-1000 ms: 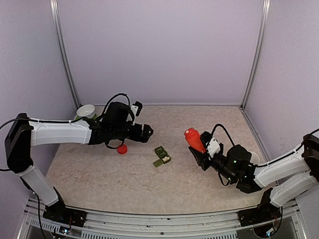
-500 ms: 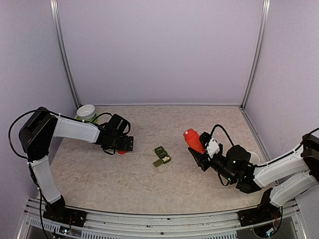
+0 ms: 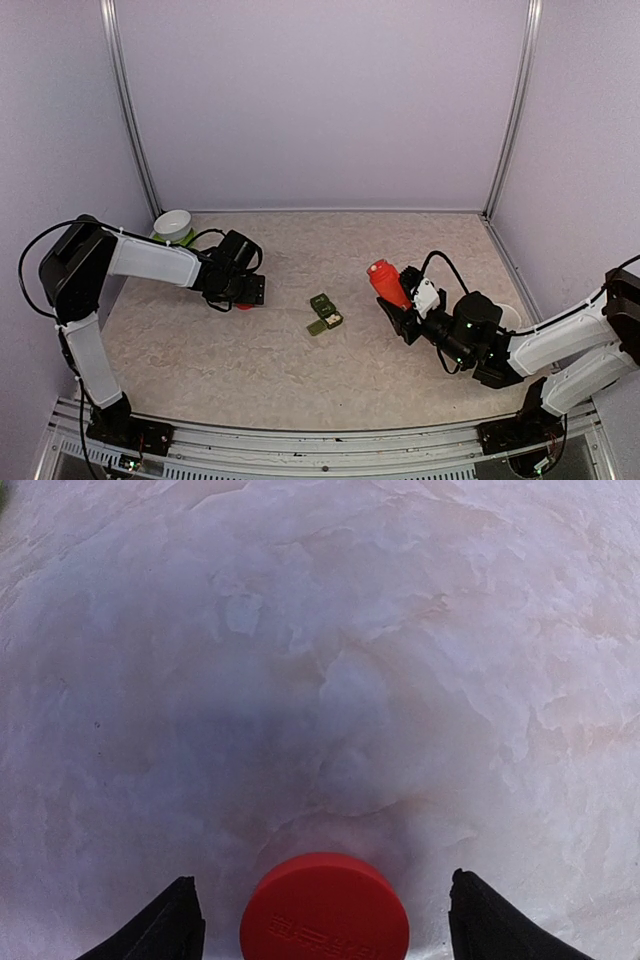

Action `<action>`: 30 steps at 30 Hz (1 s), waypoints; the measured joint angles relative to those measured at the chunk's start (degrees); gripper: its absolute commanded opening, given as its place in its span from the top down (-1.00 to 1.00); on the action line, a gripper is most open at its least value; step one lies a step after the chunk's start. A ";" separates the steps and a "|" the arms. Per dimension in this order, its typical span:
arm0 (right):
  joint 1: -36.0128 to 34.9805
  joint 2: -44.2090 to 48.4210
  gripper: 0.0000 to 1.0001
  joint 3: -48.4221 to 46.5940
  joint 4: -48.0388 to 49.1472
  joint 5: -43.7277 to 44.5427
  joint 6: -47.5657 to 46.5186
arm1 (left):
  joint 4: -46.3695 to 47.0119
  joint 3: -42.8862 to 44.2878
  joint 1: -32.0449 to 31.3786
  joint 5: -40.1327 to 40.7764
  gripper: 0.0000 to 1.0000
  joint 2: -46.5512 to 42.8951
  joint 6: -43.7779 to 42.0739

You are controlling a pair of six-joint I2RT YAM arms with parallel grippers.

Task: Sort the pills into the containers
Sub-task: Pick up the lid of the pill bottle from the center of the board.

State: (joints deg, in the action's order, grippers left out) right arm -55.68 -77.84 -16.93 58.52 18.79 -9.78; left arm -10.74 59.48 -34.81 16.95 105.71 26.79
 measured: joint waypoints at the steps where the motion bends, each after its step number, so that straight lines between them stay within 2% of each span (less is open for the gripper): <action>1: 0.00 0.00 0.08 0.00 0.00 -0.02 0.00 | 0.00 0.02 0.00 -0.02 -0.60 0.07 0.00; 20: 0.00 -0.74 0.08 -0.04 -0.39 -0.20 0.00 | -0.02 -1.03 -0.44 -0.17 -0.29 0.76 0.22; 27: 0.00 -0.87 0.08 -0.04 -0.39 -0.33 0.00 | 0.02 -1.07 -0.81 0.00 0.10 0.76 -0.02; 30: 0.00 -1.03 0.08 -0.07 -0.48 -0.48 0.00 | 0.07 -1.07 -1.09 0.17 0.13 0.76 -0.20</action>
State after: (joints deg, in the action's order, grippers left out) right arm -55.68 -78.87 -16.99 58.04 18.31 -9.78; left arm -10.68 58.41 -35.90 17.12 106.48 26.59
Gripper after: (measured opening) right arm 0.536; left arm 0.517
